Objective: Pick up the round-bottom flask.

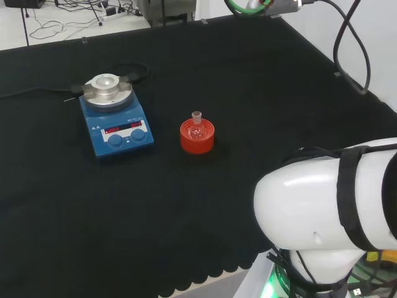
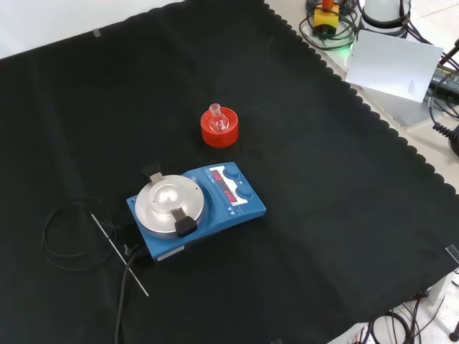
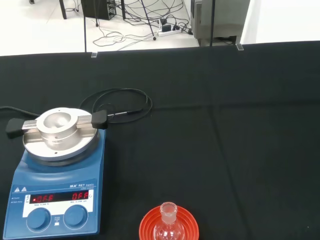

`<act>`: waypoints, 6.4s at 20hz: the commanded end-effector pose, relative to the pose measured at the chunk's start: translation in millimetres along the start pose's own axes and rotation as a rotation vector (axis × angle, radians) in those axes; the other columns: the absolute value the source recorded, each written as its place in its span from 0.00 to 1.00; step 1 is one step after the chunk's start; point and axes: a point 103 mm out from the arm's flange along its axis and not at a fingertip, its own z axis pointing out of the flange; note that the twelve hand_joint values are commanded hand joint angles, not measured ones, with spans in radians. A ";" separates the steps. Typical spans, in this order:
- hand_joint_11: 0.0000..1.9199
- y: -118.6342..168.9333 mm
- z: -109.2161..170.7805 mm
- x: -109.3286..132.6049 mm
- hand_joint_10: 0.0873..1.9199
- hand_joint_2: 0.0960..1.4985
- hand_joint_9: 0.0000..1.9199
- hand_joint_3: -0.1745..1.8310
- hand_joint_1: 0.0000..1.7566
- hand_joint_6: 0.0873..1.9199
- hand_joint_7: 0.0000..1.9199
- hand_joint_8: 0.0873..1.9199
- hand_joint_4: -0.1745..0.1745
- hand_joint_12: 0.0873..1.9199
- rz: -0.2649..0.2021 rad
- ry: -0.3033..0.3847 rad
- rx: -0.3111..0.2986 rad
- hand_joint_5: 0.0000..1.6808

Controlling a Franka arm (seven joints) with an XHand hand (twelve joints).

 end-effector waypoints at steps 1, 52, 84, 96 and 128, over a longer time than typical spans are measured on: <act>0.11 1.0 0.2 1.2 0.41 0.70 0.22 0.40 0.23 0.24 0.14 0.38 0.44 0.69 0.001 -0.014 -0.001 0.17; 0.01 71.7 283.9 -21.6 0.34 0.64 0.15 0.21 0.34 0.04 0.06 0.28 0.45 0.73 -0.038 0.188 0.210 0.28; 0.03 124.8 361.2 -7.5 0.33 0.38 0.17 0.45 0.53 0.26 0.09 0.30 0.37 0.72 -0.020 0.265 0.237 0.34; 0.04 130.2 370.8 -4.5 0.33 0.38 0.17 0.44 0.52 0.27 0.08 0.31 0.36 0.72 -0.027 0.259 0.229 0.34; 0.05 132.9 380.0 -11.9 0.34 0.40 0.18 0.44 0.51 0.35 0.10 0.31 0.27 0.72 -0.041 0.250 0.239 0.49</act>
